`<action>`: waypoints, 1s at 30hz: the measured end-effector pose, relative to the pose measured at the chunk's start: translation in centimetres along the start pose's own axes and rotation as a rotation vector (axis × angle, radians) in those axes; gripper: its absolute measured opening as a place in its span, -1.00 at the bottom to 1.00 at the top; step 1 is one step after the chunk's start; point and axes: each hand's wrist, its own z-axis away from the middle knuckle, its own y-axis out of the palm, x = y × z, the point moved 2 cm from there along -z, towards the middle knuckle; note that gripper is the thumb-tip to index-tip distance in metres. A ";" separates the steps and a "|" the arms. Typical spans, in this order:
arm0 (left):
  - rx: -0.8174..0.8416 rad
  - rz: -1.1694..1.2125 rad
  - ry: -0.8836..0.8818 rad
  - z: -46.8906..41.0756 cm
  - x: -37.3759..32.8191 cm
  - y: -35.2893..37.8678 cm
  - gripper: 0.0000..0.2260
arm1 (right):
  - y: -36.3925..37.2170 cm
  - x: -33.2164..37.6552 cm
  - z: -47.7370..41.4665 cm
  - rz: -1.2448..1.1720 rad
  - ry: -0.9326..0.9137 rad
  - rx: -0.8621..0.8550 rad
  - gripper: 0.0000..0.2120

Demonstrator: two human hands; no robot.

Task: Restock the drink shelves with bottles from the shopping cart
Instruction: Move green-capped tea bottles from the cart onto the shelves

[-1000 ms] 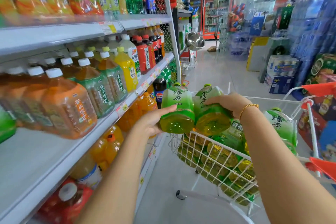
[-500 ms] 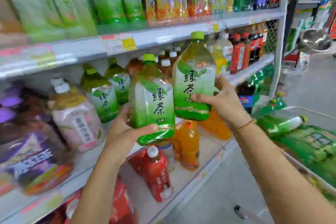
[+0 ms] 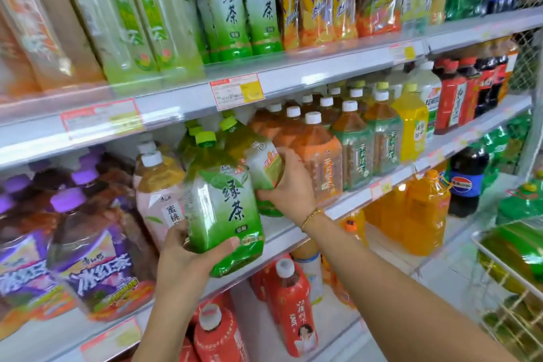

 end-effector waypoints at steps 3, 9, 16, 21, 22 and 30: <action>-0.062 -0.014 0.001 0.3 0.3 -0.5 -0.41 | 2.2 -0.8 -0.4 -0.015 0.002 -0.008 -0.16; -0.085 -0.014 -0.013 -0.2 1.1 -1.2 -0.39 | 3.9 -3.5 -1.3 -0.181 0.124 0.022 -0.16; -0.112 -0.097 0.040 -1.1 1.2 -1.8 -0.42 | 4.8 -2.5 -3.2 0.552 0.203 0.136 -0.66; -0.101 -0.111 0.040 -1.3 1.7 -1.5 -0.37 | 5.9 -2.0 -4.9 0.405 0.310 0.108 -0.53; -0.103 -0.108 0.033 -1.4 1.9 -1.5 -0.36 | 6.3 -1.7 -5.0 0.369 0.299 0.104 -0.46; -0.116 -0.081 0.058 -1.8 2.6 -0.9 -0.28 | 7.2 -2.5 -6.9 0.201 0.301 0.236 -0.64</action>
